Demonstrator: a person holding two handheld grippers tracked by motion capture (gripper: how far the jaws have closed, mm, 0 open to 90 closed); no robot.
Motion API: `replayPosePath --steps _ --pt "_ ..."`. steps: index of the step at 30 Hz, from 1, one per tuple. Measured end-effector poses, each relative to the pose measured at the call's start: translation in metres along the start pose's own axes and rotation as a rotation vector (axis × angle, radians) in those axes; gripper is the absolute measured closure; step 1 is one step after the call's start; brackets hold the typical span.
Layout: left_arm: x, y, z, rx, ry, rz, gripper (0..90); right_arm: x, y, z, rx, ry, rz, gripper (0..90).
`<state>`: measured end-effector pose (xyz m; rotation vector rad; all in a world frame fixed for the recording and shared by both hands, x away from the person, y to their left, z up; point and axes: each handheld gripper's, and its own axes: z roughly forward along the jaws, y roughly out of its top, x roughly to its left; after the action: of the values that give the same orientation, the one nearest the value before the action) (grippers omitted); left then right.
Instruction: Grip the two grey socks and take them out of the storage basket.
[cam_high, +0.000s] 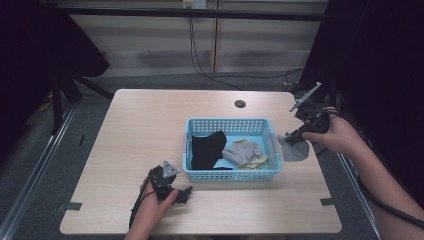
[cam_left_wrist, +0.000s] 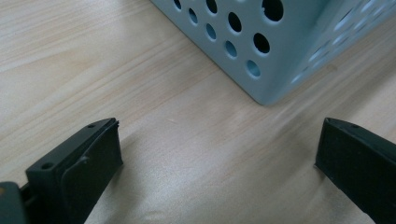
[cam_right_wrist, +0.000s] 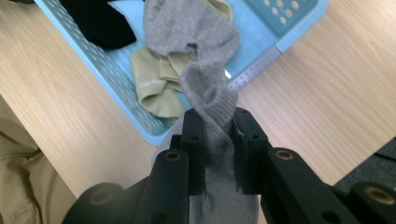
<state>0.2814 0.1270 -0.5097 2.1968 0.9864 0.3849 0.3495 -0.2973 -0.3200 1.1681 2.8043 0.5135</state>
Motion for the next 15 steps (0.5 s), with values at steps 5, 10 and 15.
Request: replayPosePath --steps 5,10,15 --pt "0.000 0.000 0.000 0.000 0.000 0.000 0.0 -0.006 -0.009 0.000 0.003 -0.007 0.012 76.8" --pt "0.000 0.000 0.000 0.000 0.001 -0.002 0.0 -0.014 -0.020 0.005 0.021 -0.010 0.035 76.7" --pt "-0.001 0.000 0.000 -0.002 0.000 -0.009 0.0 -0.026 -0.037 0.012 0.024 -0.019 0.085 76.2"
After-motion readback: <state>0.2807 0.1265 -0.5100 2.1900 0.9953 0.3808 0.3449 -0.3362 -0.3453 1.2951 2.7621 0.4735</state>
